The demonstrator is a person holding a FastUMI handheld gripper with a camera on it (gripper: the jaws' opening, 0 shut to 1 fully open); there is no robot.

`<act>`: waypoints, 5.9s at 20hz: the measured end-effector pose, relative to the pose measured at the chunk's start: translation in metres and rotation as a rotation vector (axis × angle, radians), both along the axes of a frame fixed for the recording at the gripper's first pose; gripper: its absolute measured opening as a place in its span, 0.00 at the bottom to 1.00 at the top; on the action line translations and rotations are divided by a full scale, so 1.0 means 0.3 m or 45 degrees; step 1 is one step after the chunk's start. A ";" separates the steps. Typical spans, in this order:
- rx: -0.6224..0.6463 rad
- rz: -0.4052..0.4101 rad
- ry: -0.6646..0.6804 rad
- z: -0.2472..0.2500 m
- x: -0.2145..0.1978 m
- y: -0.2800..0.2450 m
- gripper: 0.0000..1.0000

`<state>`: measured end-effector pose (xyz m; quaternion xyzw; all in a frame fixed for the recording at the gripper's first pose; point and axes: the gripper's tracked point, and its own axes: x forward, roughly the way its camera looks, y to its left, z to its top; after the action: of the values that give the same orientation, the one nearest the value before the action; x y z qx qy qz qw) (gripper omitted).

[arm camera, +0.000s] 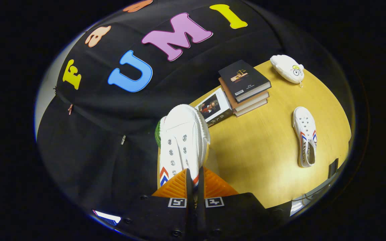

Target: Open the storage box then place both shoes into the box .Put the left shoe in first, then the right shoe, with the right side of both shoes facing outward in a uniform manner.

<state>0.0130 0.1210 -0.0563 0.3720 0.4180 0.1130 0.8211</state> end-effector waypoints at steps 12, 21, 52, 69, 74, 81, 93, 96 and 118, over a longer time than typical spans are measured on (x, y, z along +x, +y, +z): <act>0.022 0.198 0.057 -0.138 0.046 0.556 0.05; -0.133 0.206 0.199 -0.342 0.038 0.662 0.06; -0.616 0.027 -0.194 -0.168 0.045 -0.441 0.99; -0.630 -0.020 0.184 -0.712 0.008 -1.059 0.99; -0.470 -0.032 0.359 -0.885 -0.039 -1.086 0.99; -0.420 0.020 0.432 -0.974 -0.002 -1.039 0.97; -0.377 0.029 0.476 -1.034 0.007 -1.015 0.62; -0.332 0.005 0.489 -1.036 0.006 -1.003 0.38; -0.166 0.028 0.387 -0.715 -0.072 -0.877 0.11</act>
<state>-0.0085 -0.1422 -0.2708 0.3263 0.5477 0.0371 0.7695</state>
